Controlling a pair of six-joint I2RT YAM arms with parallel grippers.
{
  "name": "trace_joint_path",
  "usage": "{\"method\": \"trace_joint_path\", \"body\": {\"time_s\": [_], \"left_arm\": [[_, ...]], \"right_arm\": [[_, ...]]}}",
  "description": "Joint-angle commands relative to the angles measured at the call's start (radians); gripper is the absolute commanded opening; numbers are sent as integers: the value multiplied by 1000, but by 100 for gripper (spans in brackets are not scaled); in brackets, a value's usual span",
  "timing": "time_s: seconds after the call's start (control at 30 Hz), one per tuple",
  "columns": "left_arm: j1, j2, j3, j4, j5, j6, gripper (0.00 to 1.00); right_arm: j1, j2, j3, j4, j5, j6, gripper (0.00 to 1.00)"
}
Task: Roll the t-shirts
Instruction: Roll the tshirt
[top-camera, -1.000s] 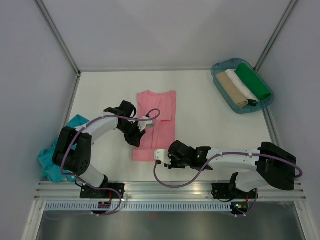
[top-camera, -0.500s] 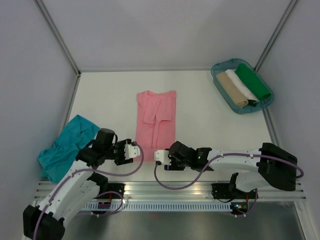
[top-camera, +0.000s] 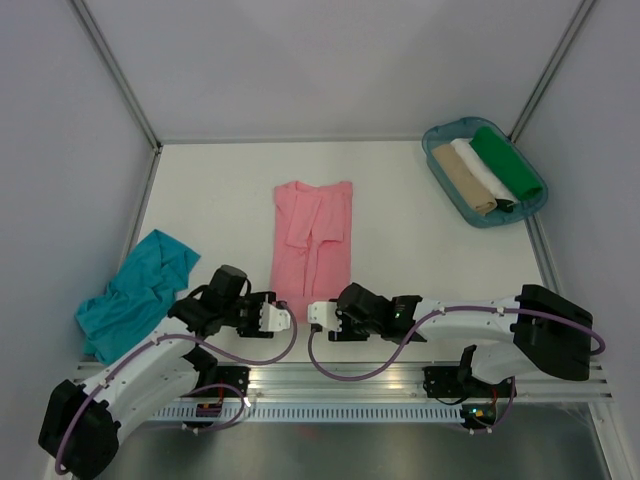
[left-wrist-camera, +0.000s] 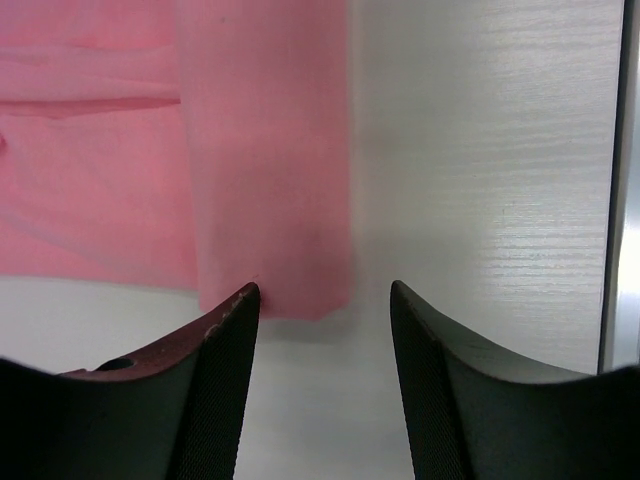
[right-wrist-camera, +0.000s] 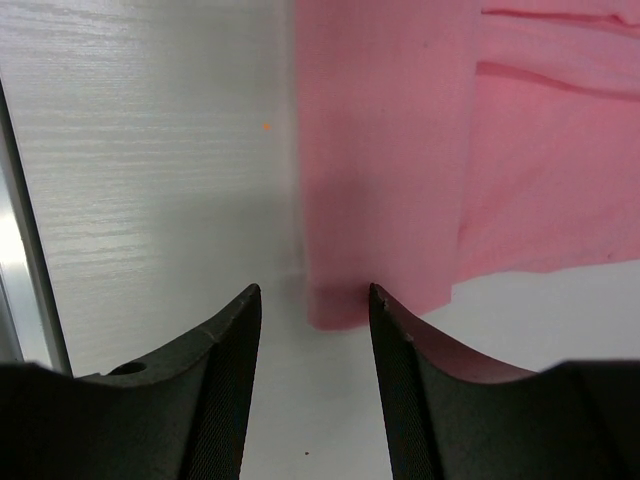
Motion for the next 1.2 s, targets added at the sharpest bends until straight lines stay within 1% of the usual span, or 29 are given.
{"method": "trace_joint_path", "body": {"time_s": [0.0,0.13,0.27,0.43,0.53,0.6,0.7,0.73,0.8,0.83,0.87,0.9,0.93,1.03,1.07,1.1,1.13,1.17], "left_arm": [[-33,14,-36,108,-33,50,60],[-39,33,-52,120,-55,89,57],[-39,89,-58,151,-79,98,54],[-39,156,-36,175,-119,75,45],[-39,159,-39,183,-125,76,42],[-39,150,-44,184,-127,75,37],[-39,144,-45,184,-142,63,29],[-39,142,-45,184,-151,61,23],[-39,147,-44,183,-156,59,17],[-39,149,-41,183,-164,46,11],[-39,152,-38,183,-168,37,8],[-39,165,-29,181,-173,23,5],[-39,171,-24,169,-174,-5,3],[-35,210,7,117,-158,-43,2],[-32,221,19,88,-147,-48,2],[-21,234,52,62,-132,-59,2],[-15,242,74,28,-88,-62,2],[-7,248,123,-63,-57,-63,2]], "right_arm": [[5,5,-1,33,-11,20,53],[2,8,-18,38,-7,28,53],[0,9,-21,36,-8,34,51],[-17,31,-18,16,10,34,48],[-20,83,2,0,6,40,42],[-21,115,20,-10,3,41,38],[-27,115,22,-7,4,43,35],[-29,114,22,-7,4,46,30],[-33,112,25,-14,-6,46,21],[-35,111,28,-20,-5,51,17],[-43,109,30,-34,-11,55,6],[-47,103,34,-40,-35,58,2],[-53,100,37,-45,-37,63,0],[-72,75,56,-80,-126,43,0],[-81,72,68,-118,-147,41,0],[-89,68,97,-144,-207,35,0],[-98,65,114,-172,-253,32,0],[-113,60,128,-227,-293,26,0]]}}
